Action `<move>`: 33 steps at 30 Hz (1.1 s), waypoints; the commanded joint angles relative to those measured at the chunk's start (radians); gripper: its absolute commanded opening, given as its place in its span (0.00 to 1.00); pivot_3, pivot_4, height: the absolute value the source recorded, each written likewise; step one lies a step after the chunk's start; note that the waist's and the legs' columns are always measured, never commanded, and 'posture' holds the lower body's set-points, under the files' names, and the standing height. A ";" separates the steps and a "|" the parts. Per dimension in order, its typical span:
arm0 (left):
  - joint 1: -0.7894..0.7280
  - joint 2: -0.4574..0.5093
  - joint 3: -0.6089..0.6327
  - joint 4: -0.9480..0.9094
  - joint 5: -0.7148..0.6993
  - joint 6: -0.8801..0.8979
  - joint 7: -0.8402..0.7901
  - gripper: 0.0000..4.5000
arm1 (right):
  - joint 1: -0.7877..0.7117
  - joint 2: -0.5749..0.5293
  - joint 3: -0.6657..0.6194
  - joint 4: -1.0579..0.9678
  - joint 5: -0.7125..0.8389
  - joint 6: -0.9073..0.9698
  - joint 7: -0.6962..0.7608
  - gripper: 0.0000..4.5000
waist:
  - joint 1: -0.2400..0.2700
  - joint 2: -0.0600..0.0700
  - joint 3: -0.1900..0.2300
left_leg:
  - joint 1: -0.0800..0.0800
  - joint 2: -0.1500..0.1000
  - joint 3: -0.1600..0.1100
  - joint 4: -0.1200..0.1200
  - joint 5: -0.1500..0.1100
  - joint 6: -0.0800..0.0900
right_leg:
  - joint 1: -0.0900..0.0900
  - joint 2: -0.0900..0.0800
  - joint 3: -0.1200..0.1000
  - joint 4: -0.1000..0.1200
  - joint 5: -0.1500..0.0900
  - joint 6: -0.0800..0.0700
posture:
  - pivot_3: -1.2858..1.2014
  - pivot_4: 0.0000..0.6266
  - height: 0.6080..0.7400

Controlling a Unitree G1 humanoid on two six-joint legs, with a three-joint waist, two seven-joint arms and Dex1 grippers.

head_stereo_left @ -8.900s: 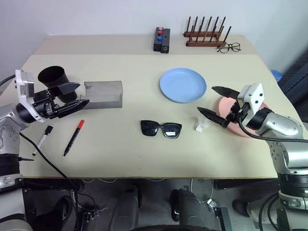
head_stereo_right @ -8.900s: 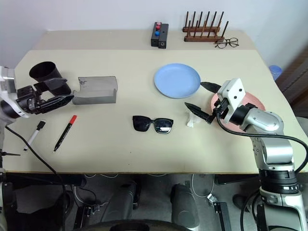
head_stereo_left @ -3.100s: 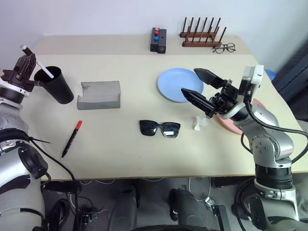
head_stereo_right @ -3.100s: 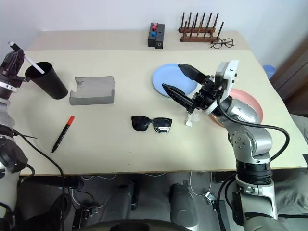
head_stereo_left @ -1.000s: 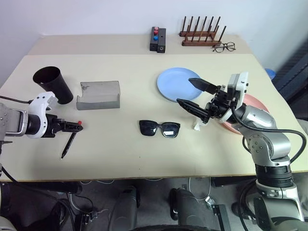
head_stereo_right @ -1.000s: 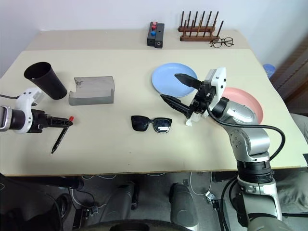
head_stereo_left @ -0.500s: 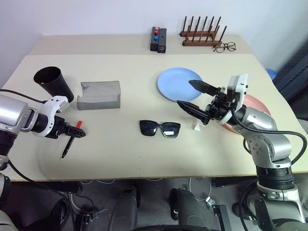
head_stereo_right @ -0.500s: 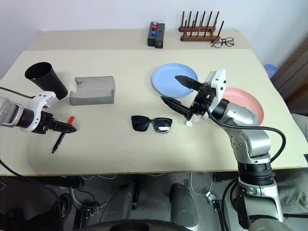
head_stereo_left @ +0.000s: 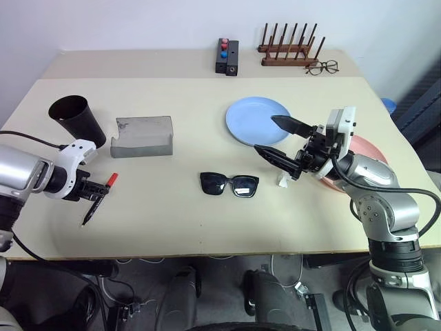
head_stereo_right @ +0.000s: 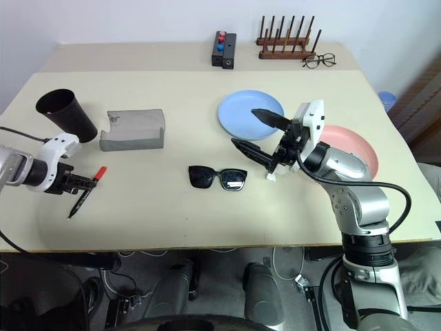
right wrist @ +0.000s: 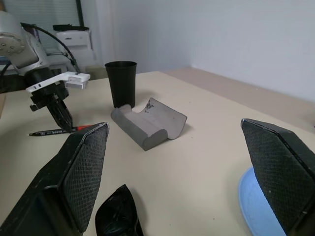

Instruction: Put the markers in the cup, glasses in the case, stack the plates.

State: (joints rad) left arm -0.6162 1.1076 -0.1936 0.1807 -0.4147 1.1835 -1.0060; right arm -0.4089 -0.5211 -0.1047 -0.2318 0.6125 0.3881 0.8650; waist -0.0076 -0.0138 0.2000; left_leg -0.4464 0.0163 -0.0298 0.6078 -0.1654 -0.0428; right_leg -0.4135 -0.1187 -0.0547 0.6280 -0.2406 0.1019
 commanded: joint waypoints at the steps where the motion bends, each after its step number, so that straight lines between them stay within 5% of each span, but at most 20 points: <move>1: 0.051 -0.046 0.183 -0.108 -0.064 -0.175 -0.023 0.02 | -0.025 -0.004 -0.017 -0.013 0.014 -0.012 0.009 0.98 | 0.000 0.000 0.000 | 0.000 0.000 0.000 0.000 0.000 0.000 | 0.000 0.000 0.000 0.000 0.000 0.000 | 0.52 0.24 1.00; 11: 0.000 -0.329 0.493 -0.090 -0.095 -0.661 0.135 0.02 | -0.067 0.001 -0.007 0.028 0.001 -0.024 0.031 0.98 | -0.001 -0.001 0.000 | -0.001 0.000 0.000 0.001 0.000 0.001 | 0.000 0.001 0.000 0.000 0.001 0.000 | 0.52 0.24 1.00; 24: -0.372 -0.295 0.596 0.594 0.077 -1.330 0.335 0.02 | -0.084 0.005 -0.003 0.039 -0.008 -0.033 0.033 0.98 | -0.002 -0.001 0.000 | 0.001 0.000 0.001 0.003 0.000 0.001 | 0.002 0.002 0.000 0.002 0.004 0.007 | 0.52 0.24 1.00; 33: -0.387 -0.280 0.625 0.833 0.095 -1.541 0.398 0.02 | -0.090 0.039 -0.073 0.014 0.089 -0.027 0.006 0.98 | -0.002 -0.002 0.000 | 0.001 0.000 0.001 0.003 0.000 0.001 | 0.003 0.002 -0.001 0.002 0.005 0.008 | 0.52 0.24 1.00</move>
State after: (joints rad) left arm -0.9930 0.8072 0.4036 1.0149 -0.3126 -0.3253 -0.6306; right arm -0.4771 -0.4852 -0.1385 -0.1739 0.6621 0.3755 0.8725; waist -0.0094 -0.0155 0.2003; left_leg -0.4449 0.0162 -0.0287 0.6107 -0.1650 -0.0419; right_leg -0.4103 -0.1169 -0.0553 0.6296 -0.2360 0.1096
